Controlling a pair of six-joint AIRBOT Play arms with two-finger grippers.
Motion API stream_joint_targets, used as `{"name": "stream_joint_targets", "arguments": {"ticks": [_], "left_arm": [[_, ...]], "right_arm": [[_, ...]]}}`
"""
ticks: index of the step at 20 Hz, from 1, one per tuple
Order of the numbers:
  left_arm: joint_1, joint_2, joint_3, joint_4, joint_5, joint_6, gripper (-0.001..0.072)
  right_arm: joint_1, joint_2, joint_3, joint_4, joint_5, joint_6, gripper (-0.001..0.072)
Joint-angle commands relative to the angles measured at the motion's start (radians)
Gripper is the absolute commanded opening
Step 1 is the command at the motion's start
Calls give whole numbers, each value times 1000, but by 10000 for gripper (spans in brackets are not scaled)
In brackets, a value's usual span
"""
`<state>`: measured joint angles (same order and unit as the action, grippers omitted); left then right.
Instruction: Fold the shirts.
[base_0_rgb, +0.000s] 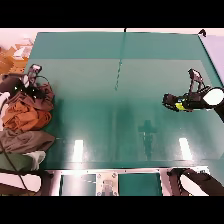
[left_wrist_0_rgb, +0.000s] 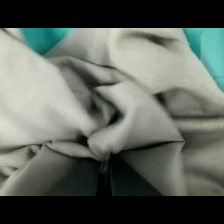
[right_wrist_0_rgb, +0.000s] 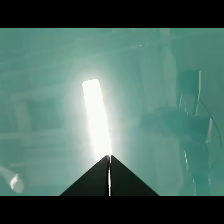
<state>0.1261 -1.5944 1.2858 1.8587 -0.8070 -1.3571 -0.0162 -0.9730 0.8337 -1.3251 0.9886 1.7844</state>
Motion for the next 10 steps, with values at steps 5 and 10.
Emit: {"name": "stream_joint_targets", "arguments": {"ticks": [5,10], "left_arm": [[-289,212,377,-281,-227,102,19],[-549,199,372,-472,-301,21,19]], "right_arm": [[-89,0,109,1,135,-29,15],[-216,3,174,2,252,-69,15]]}}
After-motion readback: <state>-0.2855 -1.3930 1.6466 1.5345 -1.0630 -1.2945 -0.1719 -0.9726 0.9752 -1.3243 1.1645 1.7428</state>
